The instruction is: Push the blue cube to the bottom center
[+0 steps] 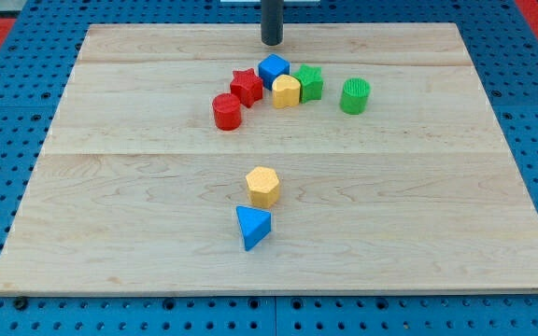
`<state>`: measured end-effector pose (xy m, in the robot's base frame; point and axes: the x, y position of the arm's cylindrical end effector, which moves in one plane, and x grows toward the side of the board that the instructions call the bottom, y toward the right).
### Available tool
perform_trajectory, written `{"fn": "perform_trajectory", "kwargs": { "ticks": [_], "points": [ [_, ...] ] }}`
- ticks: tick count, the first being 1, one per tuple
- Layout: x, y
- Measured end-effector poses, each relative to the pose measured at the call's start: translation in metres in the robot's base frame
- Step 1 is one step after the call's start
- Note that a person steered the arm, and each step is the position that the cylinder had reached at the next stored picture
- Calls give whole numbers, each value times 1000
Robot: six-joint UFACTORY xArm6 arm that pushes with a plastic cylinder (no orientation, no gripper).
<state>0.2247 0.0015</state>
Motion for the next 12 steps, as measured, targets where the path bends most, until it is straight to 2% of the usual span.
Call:
{"fn": "perform_trajectory", "kwargs": {
  "ticks": [4,7,11,12],
  "points": [
    [45,-18],
    [59,9],
    [107,47],
    [130,48]
  ]
}}
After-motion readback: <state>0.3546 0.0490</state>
